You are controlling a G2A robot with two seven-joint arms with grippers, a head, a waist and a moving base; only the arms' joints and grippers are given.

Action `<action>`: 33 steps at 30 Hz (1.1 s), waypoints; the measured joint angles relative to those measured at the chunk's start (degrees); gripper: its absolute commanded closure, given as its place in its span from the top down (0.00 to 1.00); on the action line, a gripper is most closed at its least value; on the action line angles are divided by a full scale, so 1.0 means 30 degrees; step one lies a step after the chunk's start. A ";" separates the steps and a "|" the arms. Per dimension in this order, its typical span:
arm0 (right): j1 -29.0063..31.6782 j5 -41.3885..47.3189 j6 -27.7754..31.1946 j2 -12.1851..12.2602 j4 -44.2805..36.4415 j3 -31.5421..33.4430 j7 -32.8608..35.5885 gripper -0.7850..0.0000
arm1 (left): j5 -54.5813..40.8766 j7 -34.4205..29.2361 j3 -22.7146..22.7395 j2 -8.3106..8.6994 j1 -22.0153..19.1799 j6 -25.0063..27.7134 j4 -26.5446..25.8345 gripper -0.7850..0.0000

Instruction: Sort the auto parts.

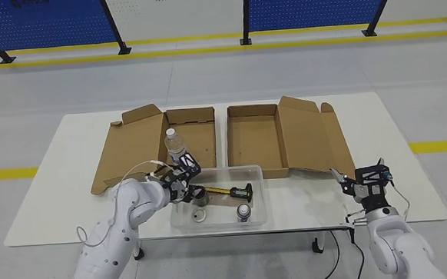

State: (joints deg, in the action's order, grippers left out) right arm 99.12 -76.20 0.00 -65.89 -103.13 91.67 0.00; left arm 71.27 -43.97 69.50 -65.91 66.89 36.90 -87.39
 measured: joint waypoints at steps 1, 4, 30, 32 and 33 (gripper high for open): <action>0.0000 0.0000 0.0000 0.0000 0.0000 0.0000 0.0000 1.00 | 0.0039 -0.0101 -0.0095 0.0000 -0.0075 0.0028 0.0031 0.43; 0.0000 0.0000 0.0000 0.0000 0.0000 0.0000 0.0000 1.00 | 0.0161 -0.0184 -0.0359 -0.0003 -0.0234 0.0011 0.0244 0.42; 0.0000 0.0000 0.0000 0.0000 0.0000 0.0000 0.0000 1.00 | -0.0508 -0.0955 -0.2260 -0.0109 -0.2096 0.0792 0.2514 0.35; 0.0000 0.0000 0.0000 0.0000 0.0000 0.0000 0.0000 1.00 | -0.0492 -0.0955 -0.2341 -0.0101 -0.2158 0.0778 0.2561 0.29; 0.0000 0.0000 0.0000 0.0000 0.0000 0.0000 0.0000 1.00 | -0.0499 -0.0954 -0.2372 -0.0097 -0.2183 0.0788 0.2580 0.25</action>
State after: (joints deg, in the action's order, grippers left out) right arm 99.12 -76.20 0.00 -65.89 -103.13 91.67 0.00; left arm 69.78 -46.83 62.38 -66.20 60.34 39.26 -79.65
